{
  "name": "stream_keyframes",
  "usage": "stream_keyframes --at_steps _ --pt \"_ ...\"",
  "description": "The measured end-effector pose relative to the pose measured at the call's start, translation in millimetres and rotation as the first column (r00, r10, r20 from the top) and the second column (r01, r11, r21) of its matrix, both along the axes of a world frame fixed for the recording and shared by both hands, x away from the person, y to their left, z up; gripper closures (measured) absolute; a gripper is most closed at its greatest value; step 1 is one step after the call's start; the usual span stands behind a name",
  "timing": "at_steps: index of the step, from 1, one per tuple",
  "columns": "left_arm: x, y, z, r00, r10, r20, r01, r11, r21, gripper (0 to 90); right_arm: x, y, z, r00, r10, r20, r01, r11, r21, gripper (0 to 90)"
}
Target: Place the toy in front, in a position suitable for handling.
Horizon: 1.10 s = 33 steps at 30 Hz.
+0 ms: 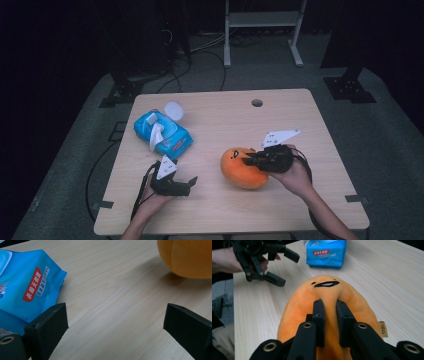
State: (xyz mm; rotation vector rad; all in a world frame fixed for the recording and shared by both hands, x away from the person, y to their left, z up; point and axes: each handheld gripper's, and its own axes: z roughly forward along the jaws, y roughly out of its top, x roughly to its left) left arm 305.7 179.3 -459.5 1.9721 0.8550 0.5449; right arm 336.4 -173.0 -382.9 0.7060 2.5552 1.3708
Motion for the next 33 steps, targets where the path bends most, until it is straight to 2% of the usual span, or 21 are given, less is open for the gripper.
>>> stream_keyframes --at_steps 2,6,7,12,13,14,16,17,18,19,20,23,28,29,30,31,32,33 --pt "0.6 1.1 0.0 1.0000 0.005 -0.003 -0.005 1.0000 -0.005 4.6 -0.5 8.7 -6.5 0.9996 0.027 0.009 -0.027 0.9995 -0.019 79.0" --pt "0.8 2.1 0.4 1.0000 0.006 -0.002 -0.006 1.0000 -0.002 4.7 -2.2 15.1 -13.4 0.9986 0.051 0.012 -0.051 0.9984 -0.024 78.3" --pt "0.7 2.5 0.8 1.0000 0.008 0.001 -0.008 1.0000 -0.003 4.7 -4.7 19.1 -19.1 0.9977 0.064 0.022 -0.063 0.9973 -0.039 77.2" --pt "1.1 3.4 1.6 1.0000 0.008 0.003 -0.008 0.9999 -0.006 5.2 -9.9 20.4 -26.8 0.9965 0.082 0.020 -0.081 0.9966 -0.016 73.4" --pt "1.5 3.6 1.7 1.0000 0.008 0.003 -0.008 1.0000 -0.004 5.5 -11.4 18.1 -27.2 0.9958 0.090 0.015 -0.090 0.9960 -0.005 68.7" --pt "1.6 3.6 1.9 1.0000 0.010 0.003 -0.010 0.9999 -0.004 5.5 -11.4 18.1 -27.2 0.9958 0.090 0.015 -0.090 0.9960 -0.005 68.7" --pt "1.4 4.6 3.5 0.9999 0.008 0.010 -0.008 0.9999 -0.007 6.4 -12.7 15.4 -27.7 0.9954 0.096 0.006 -0.096 0.9954 0.007 62.5" --pt "1.1 5.2 4.7 0.9999 0.006 0.015 -0.006 0.9999 -0.013 9.6 -13.9 12.0 -27.2 0.9956 0.094 0.000 -0.094 0.9953 0.021 55.3" --pt "1.0 5.6 6.1 0.9997 0.010 0.024 -0.010 0.9998 -0.016 9.6 -13.9 12.0 -27.2 0.9956 0.094 0.000 -0.094 0.9953 0.021 55.3" --pt "0.9 6.4 9.1 0.9991 0.018 0.037 -0.017 0.9996 -0.022 10.0 -15.2 8.4 -25.7 0.9963 0.085 0.006 -0.086 0.9955 0.041 48.2" --pt "0.9 6.4 9.1 0.9991 0.018 0.037 -0.017 0.9996 -0.022 12.1 -15.2 8.4 -25.7 0.9963 0.085 0.006 -0.086 0.9955 0.041 48.2" --pt "1.7 10.7 18.4 0.9953 0.042 0.087 -0.039 0.9988 -0.029 13.5 -19.6 2.5 -24.4 0.9974 0.068 0.025 -0.069 0.9957 0.062 39.9" --pt "5.0 21.3 27.6 0.9892 0.078 0.124 -0.074 0.9963 -0.044 16.5 -25.3 -2.9 -24.3 0.9978 0.054 0.038 -0.056 0.9961 0.068 37.1" --pt "6.2 25.0 30.4 0.9869 0.092 0.132 -0.086 0.9950 -0.051 16.5 -26.5 -5.2 -23.3 0.9980 0.050 0.040 -0.053 0.9959 0.073 37.0" --pt "8.6 32.8 36.0 0.9819 0.115 0.151 -0.104 0.9918 -0.074 17.6 -28.1 -10.8 -21.0 0.9982 0.041 0.043 -0.045 0.9948 0.091 36.8" --pt "9.6 36.6 38.9 0.9781 0.126 0.166 -0.114 0.9902 -0.080 19.6 -28.6 -14.0 -19.9 0.9985 0.036 0.042 -0.040 0.9941 0.101 36.6" --pt "9.6 36.6 38.9 0.9781 0.126 0.166 -0.114 0.9902 -0.080 19.9 -28.6 -14.0 -19.9 0.9985 0.036 0.042 -0.040 0.9941 0.101 36.6" --pt "10.7 40.1 41.5 0.9750 0.137 0.174 -0.125 0.9889 -0.081 19.9 -28.7 -17.1 -19.3 0.9987 0.031 0.041 -0.035 0.9935 0.108 36.6"
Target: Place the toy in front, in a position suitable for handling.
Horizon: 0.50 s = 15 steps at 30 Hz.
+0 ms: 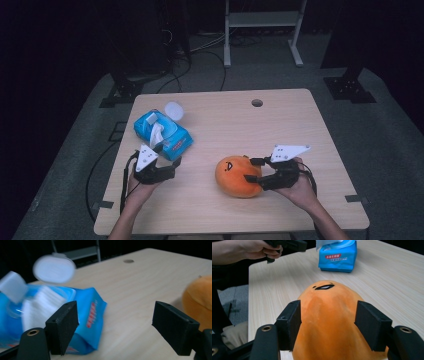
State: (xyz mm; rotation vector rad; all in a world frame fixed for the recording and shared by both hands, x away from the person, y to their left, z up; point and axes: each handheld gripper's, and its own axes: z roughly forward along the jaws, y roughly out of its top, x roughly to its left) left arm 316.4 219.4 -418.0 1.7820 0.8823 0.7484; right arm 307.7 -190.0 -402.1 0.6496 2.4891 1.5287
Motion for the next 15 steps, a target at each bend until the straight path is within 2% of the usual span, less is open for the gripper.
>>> stream_keyframes --at_steps 3,7,13,14,15 --pt "3.8 8.2 5.9 0.9995 0.022 0.023 -0.022 0.9998 0.002 20.7 -0.7 -9.7 -0.6 0.9998 -0.020 -0.009 0.020 0.9997 0.013 36.6" --pt "11.6 14.5 9.3 0.9988 0.039 0.031 -0.039 0.9992 0.001 21.8 -1.0 -15.0 -2.5 0.9993 -0.029 -0.022 0.030 0.9994 0.018 36.6" --pt "29.2 18.9 6.4 0.9955 0.086 0.039 -0.087 0.9962 0.010 22.3 -2.2 -24.3 -3.4 0.9986 -0.044 -0.031 0.044 0.9987 0.026 36.7" --pt "35.9 19.4 3.3 0.9937 0.101 0.047 -0.102 0.9945 0.022 20.1 -2.2 -25.6 -3.8 0.9985 -0.045 -0.033 0.046 0.9986 0.026 36.8" --pt "35.9 19.4 3.3 0.9937 0.101 0.047 -0.102 0.9945 0.022 19.4 -2.2 -25.6 -3.8 0.9985 -0.045 -0.033 0.046 0.9986 0.026 36.8"
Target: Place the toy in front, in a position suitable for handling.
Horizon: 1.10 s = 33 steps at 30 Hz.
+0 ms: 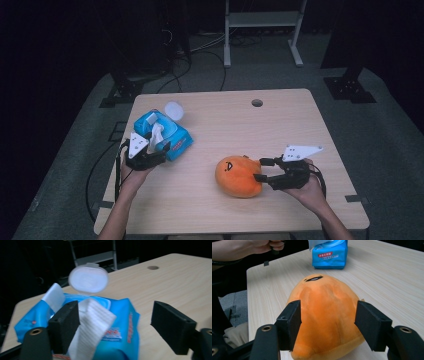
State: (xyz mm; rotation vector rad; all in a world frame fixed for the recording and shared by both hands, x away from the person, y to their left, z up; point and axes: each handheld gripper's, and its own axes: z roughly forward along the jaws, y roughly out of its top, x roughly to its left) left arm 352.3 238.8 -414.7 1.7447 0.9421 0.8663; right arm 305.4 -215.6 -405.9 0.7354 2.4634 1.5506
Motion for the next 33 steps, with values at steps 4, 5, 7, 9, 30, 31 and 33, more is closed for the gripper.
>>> stream_keyframes --at_steps 4,5,7,9,30,31,33 --pt "13.6 2.2 -7.9 0.9995 0.025 -0.019 -0.025 0.9995 0.021 19.4 0.5 -4.4 -3.2 0.9998 -0.005 -0.017 0.005 1.0000 0.006 37.0" --pt "17.6 2.2 -10.5 0.9994 0.025 -0.022 -0.024 0.9989 0.039 23.0 0.6 -4.6 -3.6 0.9998 -0.006 -0.019 0.006 1.0000 0.007 37.0" --pt "21.7 3.4 -12.9 0.9991 0.036 -0.024 -0.035 0.9983 0.046 30.5 1.1 -4.8 -4.4 0.9997 -0.005 -0.023 0.005 1.0000 0.007 37.0" --pt "23.9 5.4 -14.0 0.9986 0.049 -0.022 -0.048 0.9978 0.045 37.1 1.2 -4.7 -4.8 0.9997 -0.005 -0.026 0.006 1.0000 0.007 37.0" --pt "26.6 25.4 6.3 0.9978 0.014 -0.065 -0.024 0.9888 -0.147 85.4 7.5 9.0 -19.6 0.9978 0.004 -0.066 -0.005 0.9998 -0.020 37.5" --pt "25.9 25.0 9.5 0.9981 0.008 -0.061 -0.017 0.9880 -0.153 85.4 8.8 9.1 -19.9 0.9977 0.002 -0.067 -0.003 0.9999 -0.015 37.7" --pt "23.7 23.5 17.5 0.9983 -0.008 -0.058 0.000 0.9884 -0.152 85.4 9.1 10.0 -20.9 0.9975 0.005 -0.071 -0.006 0.9998 -0.017 38.0"
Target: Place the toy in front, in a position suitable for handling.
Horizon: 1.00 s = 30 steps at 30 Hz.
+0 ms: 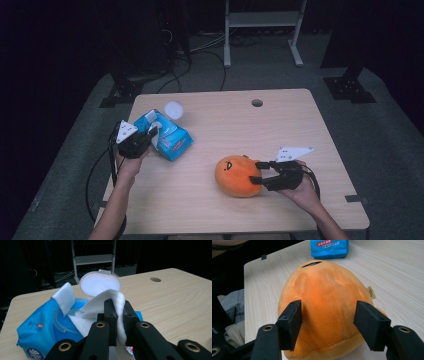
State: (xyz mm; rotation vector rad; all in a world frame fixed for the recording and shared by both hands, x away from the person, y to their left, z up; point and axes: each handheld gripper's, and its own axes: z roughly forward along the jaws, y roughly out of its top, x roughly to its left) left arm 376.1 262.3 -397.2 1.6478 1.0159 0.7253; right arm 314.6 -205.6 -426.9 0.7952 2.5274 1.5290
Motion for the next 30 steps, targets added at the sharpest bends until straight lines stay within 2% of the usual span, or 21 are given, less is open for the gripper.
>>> stream_keyframes --at_steps 7,10,11,12,13,15,16,17,18,19,20,21,22,23,24,25,26,27,28,29,30 --pt "-4.2 -1.7 10.4 0.9996 -0.029 0.007 0.029 0.9995 -0.015 85.4 -0.1 2.3 -0.8 1.0000 0.005 0.000 -0.005 1.0000 -0.004 37.9" --pt "-9.6 -4.0 20.9 0.9966 -0.076 0.033 0.077 0.9964 -0.035 85.4 0.2 2.5 -1.6 1.0000 0.007 -0.001 -0.007 1.0000 -0.003 38.0" --pt "-9.6 -4.0 20.9 0.9966 -0.076 0.033 0.077 0.9964 -0.035 85.5 0.2 2.5 -1.6 1.0000 0.007 -0.001 -0.007 1.0000 -0.003 38.0" --pt "-14.3 -7.6 31.3 0.9923 -0.107 0.063 0.110 0.9923 -0.056 85.4 0.6 2.4 -1.7 1.0000 0.007 -0.001 -0.007 1.0000 -0.001 38.0" --pt "-16.6 -11.1 37.0 0.9893 -0.125 0.076 0.129 0.9903 -0.053 85.4 0.7 2.5 -1.8 1.0000 0.007 -0.002 -0.007 1.0000 -0.001 38.0" --pt "-19.1 -14.7 42.4 0.9859 -0.145 0.083 0.149 0.9880 -0.040 85.4 1.0 2.7 -1.6 1.0000 0.006 -0.002 -0.006 1.0000 0.000 37.9" --pt "-24.3 -23.5 50.9 0.9771 -0.193 0.090 0.197 0.9800 -0.032 85.3 0.8 2.9 -1.4 1.0000 0.005 -0.003 -0.005 1.0000 0.000 37.9" --pt "-24.3 -23.5 50.9 0.9771 -0.193 0.090 0.197 0.9800 -0.032 85.3 0.5 2.9 -1.3 1.0000 0.006 -0.001 -0.006 1.0000 -0.002 37.8" --pt "-29.3 -34.0 56.4 0.9650 -0.243 0.098 0.246 0.9690 -0.021 85.2 0.2 2.7 -1.2 1.0000 0.006 -0.001 -0.006 1.0000 -0.003 37.6" --pt "-29.3 -34.0 56.4 0.9650 -0.243 0.098 0.246 0.9690 -0.021 85.1 0.2 2.7 -1.2 1.0000 0.006 -0.001 -0.006 1.0000 -0.003 37.6" --pt "-34.4 -45.1 59.5 0.9517 -0.290 0.102 0.292 0.9564 -0.009 84.9 0.0 1.8 -0.9 1.0000 0.004 -0.002 -0.004 1.0000 -0.004 37.1" --pt "-34.4 -45.1 59.5 0.9517 -0.290 0.102 0.292 0.9564 -0.009 84.7 0.0 1.8 -0.9 1.0000 0.004 -0.002 -0.004 1.0000 -0.004 37.1" --pt "-36.7 -50.9 60.1 0.9442 -0.313 0.101 0.316 0.9488 -0.009 84.7 0.3 1.2 -0.5 1.0000 0.003 0.002 -0.003 1.0000 -0.002 36.8" --pt "-38.7 -56.8 60.5 0.9355 -0.338 0.102 0.341 0.9402 -0.004 84.4 0.3 -0.6 1.9 1.0000 0.000 0.004 0.000 1.0000 0.002 36.6" --pt "-42.8 -68.4 60.0 0.9190 -0.382 0.096 0.384 0.9234 0.002 84.2 0.2 -1.9 3.7 1.0000 -0.003 0.007 0.002 0.9999 0.012 36.6" --pt "-42.8 -68.4 60.0 0.9190 -0.382 0.096 0.384 0.9234 0.002 84.0 0.7 -3.2 6.1 1.0000 -0.001 0.008 0.001 0.9997 0.025 36.5" --pt "-46.4 -80.7 58.9 0.8996 -0.428 0.089 0.428 0.9035 0.010 83.9 1.1 -4.2 8.9 0.9999 -0.002 0.015 0.002 0.9995 0.032 36.4" --pt "-46.4 -80.7 58.9 0.8996 -0.428 0.089 0.428 0.9035 0.010 83.9 0.9 -4.8 12.5 0.9997 -0.004 0.024 0.003 0.9991 0.043 36.4" --pt "-50.6 -93.6 57.6 0.8779 -0.474 0.072 0.473 0.8806 0.020 83.8 1.0 -5.3 16.6 0.9994 -0.003 0.035 0.001 0.9984 0.056 36.3" --pt "-50.6 -93.6 57.6 0.8779 -0.474 0.072 0.473 0.8806 0.020 83.8 0.8 -5.3 21.5 0.9987 -0.002 0.051 -0.002 0.9978 0.066 36.1" --pt "-55.5 -106.8 57.1 0.8527 -0.518 0.068 0.517 0.8554 0.032 83.8 0.5 -5.1 26.9 0.9976 -0.003 0.069 -0.002 0.9971 0.076 36.1"
